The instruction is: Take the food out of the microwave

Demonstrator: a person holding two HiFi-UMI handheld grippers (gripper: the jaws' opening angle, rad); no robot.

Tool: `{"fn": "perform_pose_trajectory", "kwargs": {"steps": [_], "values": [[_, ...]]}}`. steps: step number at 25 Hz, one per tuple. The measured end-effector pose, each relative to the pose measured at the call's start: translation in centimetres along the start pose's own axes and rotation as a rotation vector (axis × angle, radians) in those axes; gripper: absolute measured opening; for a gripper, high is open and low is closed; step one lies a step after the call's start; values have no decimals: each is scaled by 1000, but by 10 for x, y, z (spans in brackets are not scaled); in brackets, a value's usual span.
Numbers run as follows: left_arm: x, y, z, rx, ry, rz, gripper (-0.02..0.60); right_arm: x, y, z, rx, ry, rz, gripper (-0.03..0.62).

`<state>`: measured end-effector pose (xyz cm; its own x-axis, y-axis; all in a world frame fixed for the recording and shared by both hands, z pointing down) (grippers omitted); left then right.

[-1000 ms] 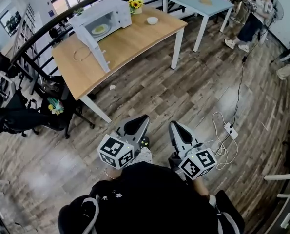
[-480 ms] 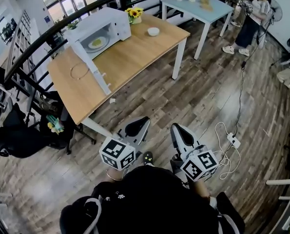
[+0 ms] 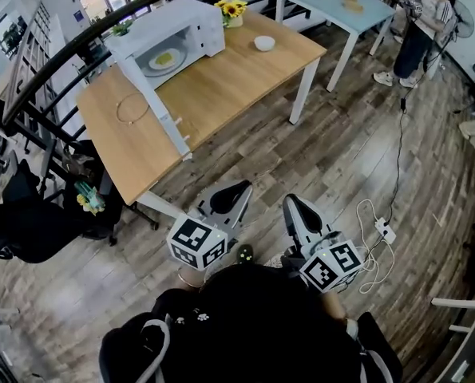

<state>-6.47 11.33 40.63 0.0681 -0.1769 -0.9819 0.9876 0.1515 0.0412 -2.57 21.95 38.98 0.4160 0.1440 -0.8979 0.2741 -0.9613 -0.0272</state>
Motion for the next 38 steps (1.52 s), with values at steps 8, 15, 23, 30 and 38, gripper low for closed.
{"fn": "perform_pose_trajectory", "kwargs": {"steps": [8,15,23,30,38], "values": [[-2,4,30,115,-9,-11,26,-1,45,-18,100,4,47,1],[25,24,85,300,-12,-24,26,26,120,-40,255,22,100,1],[34,77,135,425,-23,-28,26,47,189,-93,362,58,145,2],[49,129,162,495,-17,-44,26,74,232,-139,420,58,175,2],[51,170,182,587,-37,-39,26,90,265,-183,484,82,217,1]]}}
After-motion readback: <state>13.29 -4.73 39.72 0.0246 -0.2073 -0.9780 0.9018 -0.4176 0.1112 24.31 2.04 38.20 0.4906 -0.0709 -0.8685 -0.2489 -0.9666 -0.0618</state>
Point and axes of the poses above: the fingertips, and each gripper's own axes: y forward along the fingers, z to its left, x out of its top, the point moved 2 cm from there along -y, backward along the fingers, and after that the axes turned 2 degrees about -z, right-handed, at the moved point
